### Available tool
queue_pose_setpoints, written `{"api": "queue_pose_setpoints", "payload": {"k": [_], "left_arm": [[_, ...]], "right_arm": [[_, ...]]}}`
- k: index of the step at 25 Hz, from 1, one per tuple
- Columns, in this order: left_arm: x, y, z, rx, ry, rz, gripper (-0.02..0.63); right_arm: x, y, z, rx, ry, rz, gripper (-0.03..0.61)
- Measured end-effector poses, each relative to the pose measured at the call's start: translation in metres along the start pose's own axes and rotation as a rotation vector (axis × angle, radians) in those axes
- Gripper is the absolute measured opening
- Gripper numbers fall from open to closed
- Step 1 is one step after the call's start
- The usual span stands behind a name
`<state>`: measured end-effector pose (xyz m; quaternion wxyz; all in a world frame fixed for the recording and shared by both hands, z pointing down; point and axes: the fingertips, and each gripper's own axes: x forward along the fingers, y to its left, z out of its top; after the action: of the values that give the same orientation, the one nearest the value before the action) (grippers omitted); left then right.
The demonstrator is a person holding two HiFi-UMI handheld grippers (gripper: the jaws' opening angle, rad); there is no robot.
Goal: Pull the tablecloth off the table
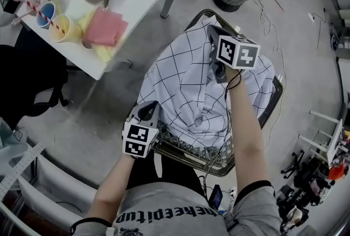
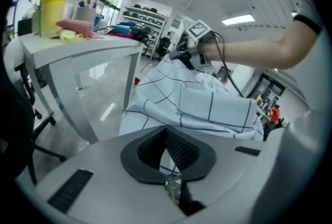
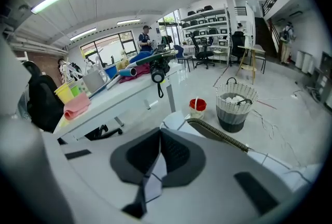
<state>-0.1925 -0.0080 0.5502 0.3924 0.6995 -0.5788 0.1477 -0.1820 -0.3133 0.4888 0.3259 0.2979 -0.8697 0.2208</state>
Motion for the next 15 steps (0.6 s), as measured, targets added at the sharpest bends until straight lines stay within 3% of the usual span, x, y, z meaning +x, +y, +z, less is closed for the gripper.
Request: {"api": "queue_pose_setpoints", "payload": {"k": [2,4,11,13,15], "left_arm": [[-0.006,0.007,0.003,-0.094,-0.027,-0.005,0.014],[-0.008,0.006,0.008,-0.168,-0.056,-0.042,0.143],[-0.006,-0.006,0.035,-0.303,-0.135,-0.131,0.202],[-0.012,-0.008,0.046,-0.299,-0.161,-0.136,0.219],[-0.011,-0.009,0.05,-0.227,-0.148,-0.106,0.221]], "right_arm": [[-0.006,0.0,0.001,-0.001,-0.01,0.008,0.011],[-0.01,0.0,0.002,0.0,-0.02,0.011,0.011],[-0.016,0.001,0.001,-0.014,-0.028,0.013,0.011],[-0.017,0.002,0.001,-0.028,-0.025,0.013,0.011],[-0.017,0.002,0.0,-0.038,-0.023,0.012,0.011]]}}
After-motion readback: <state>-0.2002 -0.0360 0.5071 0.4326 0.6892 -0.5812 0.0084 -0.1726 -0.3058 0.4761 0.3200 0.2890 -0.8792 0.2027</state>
